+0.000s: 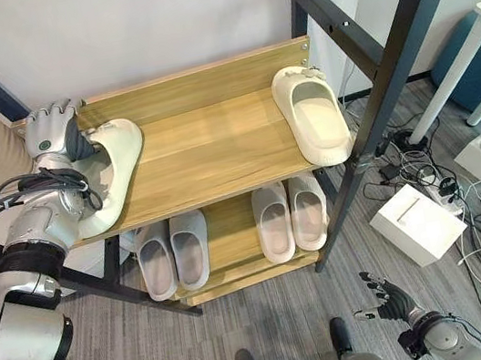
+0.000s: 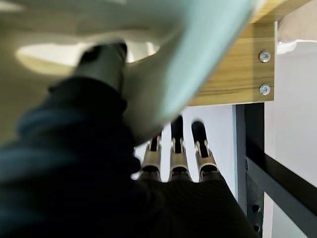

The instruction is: Arrange the slippers neatly on the shoe rack.

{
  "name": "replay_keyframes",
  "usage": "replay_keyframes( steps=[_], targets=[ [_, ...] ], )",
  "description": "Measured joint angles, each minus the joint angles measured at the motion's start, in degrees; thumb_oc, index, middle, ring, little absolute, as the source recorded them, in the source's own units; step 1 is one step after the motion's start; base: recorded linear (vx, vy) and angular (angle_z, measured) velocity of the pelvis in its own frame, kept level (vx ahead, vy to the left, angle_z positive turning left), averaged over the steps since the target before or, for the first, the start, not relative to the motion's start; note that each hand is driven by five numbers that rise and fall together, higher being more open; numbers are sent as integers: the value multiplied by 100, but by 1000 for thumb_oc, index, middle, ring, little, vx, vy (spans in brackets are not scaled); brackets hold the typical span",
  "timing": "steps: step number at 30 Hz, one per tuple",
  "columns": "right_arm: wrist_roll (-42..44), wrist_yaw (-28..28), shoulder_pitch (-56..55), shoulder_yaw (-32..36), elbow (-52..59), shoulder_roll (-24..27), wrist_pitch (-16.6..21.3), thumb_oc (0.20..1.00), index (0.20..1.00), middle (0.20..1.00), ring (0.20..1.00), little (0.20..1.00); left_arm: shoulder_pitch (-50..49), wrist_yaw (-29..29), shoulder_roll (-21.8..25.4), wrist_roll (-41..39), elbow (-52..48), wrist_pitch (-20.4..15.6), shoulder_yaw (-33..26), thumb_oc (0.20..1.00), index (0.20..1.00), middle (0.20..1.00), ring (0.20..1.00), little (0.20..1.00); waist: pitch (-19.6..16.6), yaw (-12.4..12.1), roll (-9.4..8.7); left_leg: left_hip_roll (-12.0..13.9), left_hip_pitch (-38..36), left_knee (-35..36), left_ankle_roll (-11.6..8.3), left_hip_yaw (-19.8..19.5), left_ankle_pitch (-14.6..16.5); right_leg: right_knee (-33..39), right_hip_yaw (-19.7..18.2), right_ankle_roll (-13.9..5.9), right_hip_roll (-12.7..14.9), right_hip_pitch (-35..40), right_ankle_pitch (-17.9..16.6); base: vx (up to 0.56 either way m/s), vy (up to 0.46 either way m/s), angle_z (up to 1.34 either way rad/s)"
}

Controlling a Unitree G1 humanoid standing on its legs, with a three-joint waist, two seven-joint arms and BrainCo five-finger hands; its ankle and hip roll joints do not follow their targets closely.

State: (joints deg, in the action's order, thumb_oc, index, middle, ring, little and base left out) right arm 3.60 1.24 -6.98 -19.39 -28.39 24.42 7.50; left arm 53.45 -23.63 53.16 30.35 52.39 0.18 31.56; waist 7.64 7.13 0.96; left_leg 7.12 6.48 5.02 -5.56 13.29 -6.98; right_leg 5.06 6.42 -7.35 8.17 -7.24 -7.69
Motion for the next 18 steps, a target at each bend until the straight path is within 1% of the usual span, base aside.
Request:
replay_keyframes(
  steps=[4, 6, 7, 9, 10, 11, 12, 13, 14, 15, 16, 17, 18],
  targets=[
    [96, 1, 0, -13, 27, -5, 1, 1000, 1000, 1000, 1000, 1000, 8, 111, 1, -19, -7, -48, 5, 200, 200, 200, 200, 200, 30, 0, -24, -2, 25, 0, -32, 4, 23, 0, -16, 0, 2, -33, -16, -1, 2, -3],
    [102, 6, 1, -11, 23, -12, 1, 1000, 1000, 1000, 1000, 1000, 0, 127, -52, -20, -170, 41, 2, 200, 200, 200, 200, 200, 35, -16, -32, -5, 24, -1, -33, 8, 23, 0, -17, 6, 9, -25, -12, 0, 0, 0],
    [103, 11, -30, 5, 23, -18, 1, 1000, 1000, 1000, 1000, 1000, -21, 131, -50, -21, -454, 138, 1, 200, 200, 200, 200, 200, 50, -33, -53, -9, 28, 2, -34, 3, 20, 0, -14, 8, 11, -24, -13, 0, 0, 0],
    [101, 30, -11, 16, 27, -44, -5, 1000, 1000, 1000, 1000, 1000, -32, 134, -127, -2, -1167, 179, 0, 200, 200, 200, 200, 200, 66, -51, -92, -14, 24, -13, -28, -6, 14, 0, -3, 3, 16, -9, -25, -11, -43, 4],
    [101, 68, -28, 33, 28, -72, -8, 1000, 1000, 1000, 1000, 1000, -32, 132, -264, 2, -1697, 220, 1, 200, 200, 200, 200, 200, 70, -69, -109, -21, 24, -27, 1, -11, -7, 0, 3, -12, 23, -1, -34, -13, -34, 3],
    [99, 78, -24, 27, 29, -108, -12, 1000, 1000, 1000, 1000, 1000, -25, 118, -477, 34, -2355, 147, -1, 200, 200, 200, 200, 200, 76, -61, -120, -34, 14, -34, 41, -8, -34, -1, 3, 0, 32, 6, -48, -18, -37, -4],
    [99, 89, 42, 30, 30, -138, -12, 1000, 1000, 1000, 1000, 1000, -22, 119, -676, 138, -2663, 78, 2, 200, 200, 200, 200, 200, 82, -13, -111, -40, -20, -34, 43, 2, -34, -1, -9, 20, 31, 24, -69, -18, -35, -9],
    [99, 112, 75, 35, 47, -156, -12, 1000, 1000, 1000, 1000, 1000, 17, 120, -878, 241, -2735, 31, 43, 200, 200, 200, 200, 200, 97, 60, -84, -39, -77, -34, 46, 4, -31, -2, -14, 42, 28, 76, -84, -20, -41, -9],
    [99, 119, 75, 38, 89, -155, -14, 1000, 1000, 1000, 1000, 1000, 110, 123, -1132, 243, -2694, 31, 112, 200, 200, 200, 200, 200, 114, 116, -48, -26, -127, -34, 48, 3, -23, -1, -9, 42, 25, 117, -72, -16, -70, -6],
    [99, 118, 107, 37, 138, -146, -37, 1000, 1000, 1000, 1000, 1000, 367, 125, -1533, 242, -2467, 54, 253, 200, 200, 200, 200, 200, 143, 224, 17, -4, -148, -35, 47, 8, -23, -2, -13, 42, 1, 129, -68, -7, -71, -7],
    [103, 117, 94, 41, 177, -132, -47, 1000, 1000, 1000, 1000, 1000, 567, 123, -1700, 236, -2139, 50, 397, 200, 200, 200, 200, 200, 148, 345, 46, 8, -169, -36, 47, 29, -23, -2, -30, 47, -11, 135, -72, -3, -74, -25],
    [103, 114, 47, 31, 494, -19, -39, 1000, 1000, 1000, 1000, 1000, 1158, 128, -1927, 228, -844, 179, 556, 200, 200, 200, 200, 200, 123, 560, 145, 51, -307, -34, 21, 146, -4, -1, -122, 50, -70, 215, -46, 0, -76, -30],
    [104, 114, -20, 31, 511, 39, -44, 1000, 1000, 1000, 1000, 1000, 1317, 126, -1926, 225, -633, 210, 554, 200, 200, 200, 200, 200, 104, 604, 178, 92, -331, -34, 13, 163, 0, -1, -161, 46, -99, 216, -23, -7, -89, -28]
  ],
)
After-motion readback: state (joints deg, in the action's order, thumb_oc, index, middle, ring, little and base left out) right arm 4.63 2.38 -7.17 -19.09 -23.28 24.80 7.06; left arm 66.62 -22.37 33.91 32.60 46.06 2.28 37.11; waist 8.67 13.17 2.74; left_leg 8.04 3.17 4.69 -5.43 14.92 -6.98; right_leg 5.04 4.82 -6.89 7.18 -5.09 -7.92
